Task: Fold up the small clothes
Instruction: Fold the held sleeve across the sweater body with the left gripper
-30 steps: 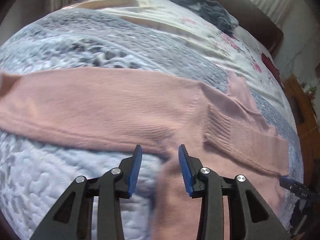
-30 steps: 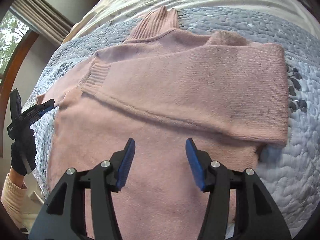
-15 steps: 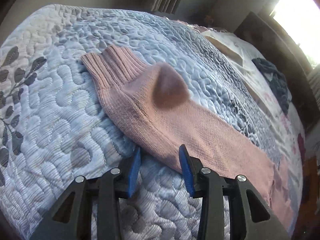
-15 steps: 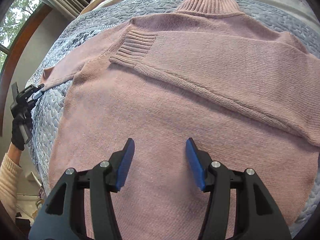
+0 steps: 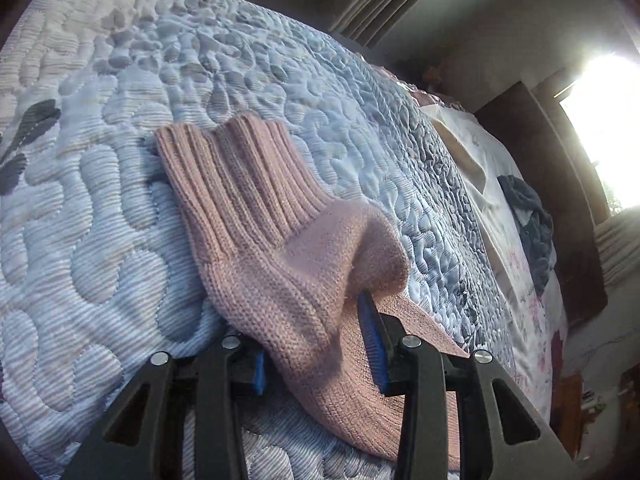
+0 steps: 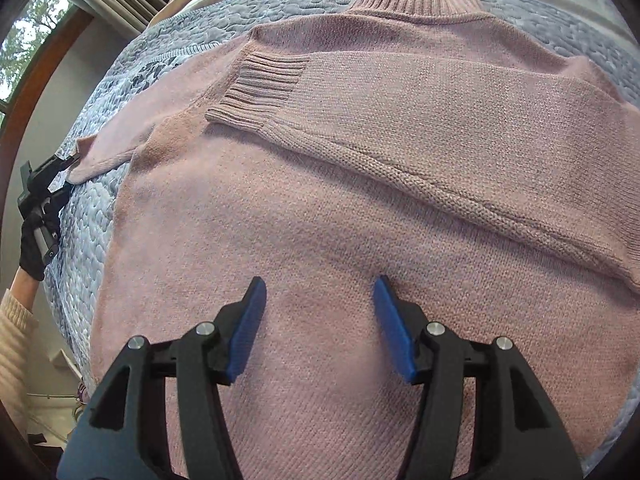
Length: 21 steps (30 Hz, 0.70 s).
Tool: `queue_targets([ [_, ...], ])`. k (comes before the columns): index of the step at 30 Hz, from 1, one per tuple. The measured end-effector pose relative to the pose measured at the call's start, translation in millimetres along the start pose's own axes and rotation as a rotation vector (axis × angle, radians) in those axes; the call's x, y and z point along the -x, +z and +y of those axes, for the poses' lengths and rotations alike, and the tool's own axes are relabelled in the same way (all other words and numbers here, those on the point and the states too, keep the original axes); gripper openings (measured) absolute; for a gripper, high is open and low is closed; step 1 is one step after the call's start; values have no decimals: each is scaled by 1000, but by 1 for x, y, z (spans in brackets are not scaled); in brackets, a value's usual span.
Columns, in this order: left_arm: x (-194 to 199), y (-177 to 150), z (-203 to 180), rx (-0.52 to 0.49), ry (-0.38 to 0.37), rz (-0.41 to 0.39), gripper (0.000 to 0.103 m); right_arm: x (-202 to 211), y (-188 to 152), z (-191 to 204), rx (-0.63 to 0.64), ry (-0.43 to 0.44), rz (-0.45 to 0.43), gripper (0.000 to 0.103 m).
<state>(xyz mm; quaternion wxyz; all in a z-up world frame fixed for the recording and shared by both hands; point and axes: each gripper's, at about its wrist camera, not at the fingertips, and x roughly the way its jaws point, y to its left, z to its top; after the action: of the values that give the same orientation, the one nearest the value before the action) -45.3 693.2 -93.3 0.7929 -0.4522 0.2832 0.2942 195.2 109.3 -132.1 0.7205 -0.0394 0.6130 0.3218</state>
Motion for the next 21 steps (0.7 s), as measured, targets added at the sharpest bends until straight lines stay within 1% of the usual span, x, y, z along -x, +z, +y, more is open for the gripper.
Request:
queue_targets([
  [1, 0, 1, -1, -14, 11, 1, 34, 0, 0, 0, -1, 1, -1, 57],
  [3, 0, 1, -5, -46, 40, 0, 25, 1, -1, 0, -3, 4, -3, 57],
  [4, 0, 2, -7, -53, 44, 2, 24, 2, -1, -1, -5, 4, -4, 57],
  [6, 6, 2, -9, -62, 33, -8, 16, 4, -3, -1, -9, 6, -5, 57],
  [8, 13, 0, -23, -120, 40, -31, 13, 8, -5, -2, -7, 3, -7, 57],
  [9, 16, -2, -32, -152, 34, -37, 10, 9, -6, -2, -7, 2, -7, 57],
  [11, 23, -9, -54, -207, -1, -37, 8, 13, -10, -4, -8, 4, -9, 57],
  [15, 34, -31, -109, -306, -105, -28, 7, 20, -16, -9, -20, 11, -17, 57],
  [18, 37, -57, -153, -371, -179, 0, 7, 26, -20, -13, -24, 12, -24, 57],
  [21, 36, -88, -195, -457, -239, 29, 7, 31, -24, -19, -33, 13, -29, 57],
])
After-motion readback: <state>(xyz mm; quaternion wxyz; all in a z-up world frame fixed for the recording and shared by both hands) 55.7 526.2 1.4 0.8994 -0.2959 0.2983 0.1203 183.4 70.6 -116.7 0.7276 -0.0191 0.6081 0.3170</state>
